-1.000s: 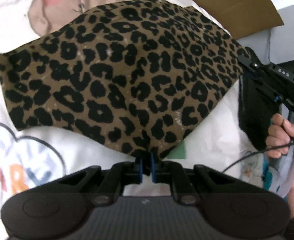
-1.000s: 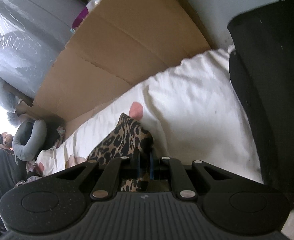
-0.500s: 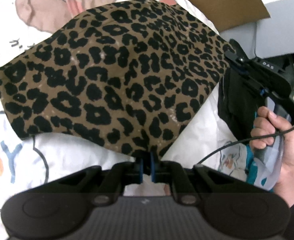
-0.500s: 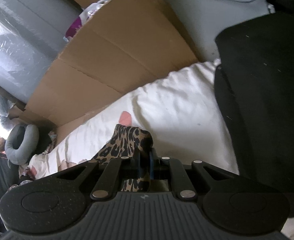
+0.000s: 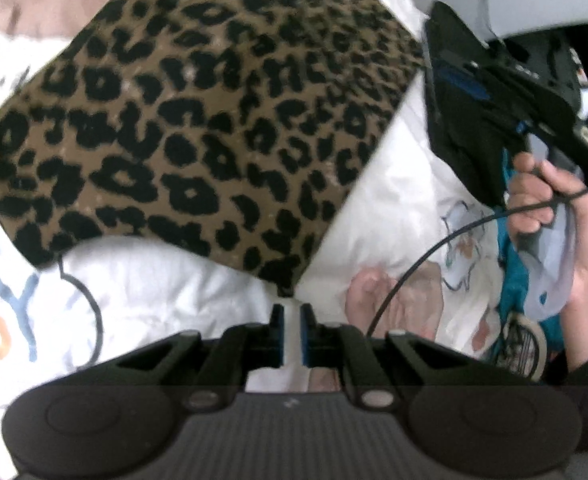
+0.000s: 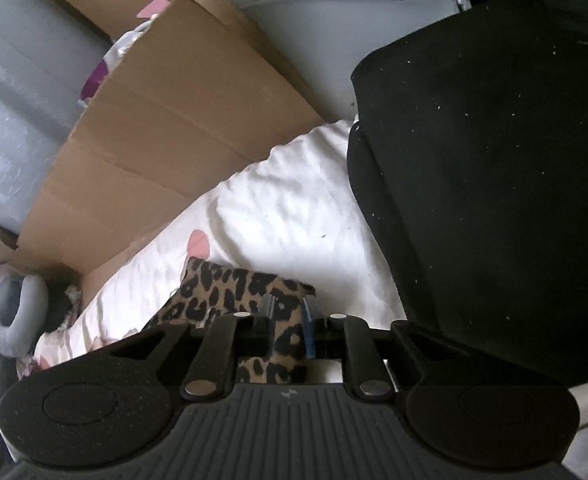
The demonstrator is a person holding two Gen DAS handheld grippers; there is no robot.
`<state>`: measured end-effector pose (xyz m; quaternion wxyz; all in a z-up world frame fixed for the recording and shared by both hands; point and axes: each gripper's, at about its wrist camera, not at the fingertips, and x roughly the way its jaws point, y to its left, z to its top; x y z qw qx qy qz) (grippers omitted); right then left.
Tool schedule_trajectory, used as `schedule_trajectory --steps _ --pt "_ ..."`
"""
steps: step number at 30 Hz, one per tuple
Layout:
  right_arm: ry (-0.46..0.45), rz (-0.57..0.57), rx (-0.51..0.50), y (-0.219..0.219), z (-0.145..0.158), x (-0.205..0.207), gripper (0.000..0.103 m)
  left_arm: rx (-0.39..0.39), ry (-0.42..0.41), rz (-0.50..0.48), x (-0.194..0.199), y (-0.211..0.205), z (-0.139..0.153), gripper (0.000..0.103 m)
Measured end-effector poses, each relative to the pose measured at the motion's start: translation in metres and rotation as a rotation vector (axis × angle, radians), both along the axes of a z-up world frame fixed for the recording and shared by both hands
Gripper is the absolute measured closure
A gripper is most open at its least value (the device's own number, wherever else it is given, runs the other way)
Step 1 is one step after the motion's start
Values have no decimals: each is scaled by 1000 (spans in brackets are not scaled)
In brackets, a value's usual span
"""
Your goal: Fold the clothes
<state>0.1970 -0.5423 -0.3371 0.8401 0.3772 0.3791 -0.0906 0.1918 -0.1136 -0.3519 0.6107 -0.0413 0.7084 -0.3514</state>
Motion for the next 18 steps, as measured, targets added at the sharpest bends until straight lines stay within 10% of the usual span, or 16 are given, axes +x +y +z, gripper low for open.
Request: schedule_trajectory --steps 9,18 --pt "-12 49 73 16 2 -20 43 -19 -260 -59 34 -42 59 78" --pt "2 57 111 28 -8 -33 42 -56 -514 -232 87 -72 81 70"
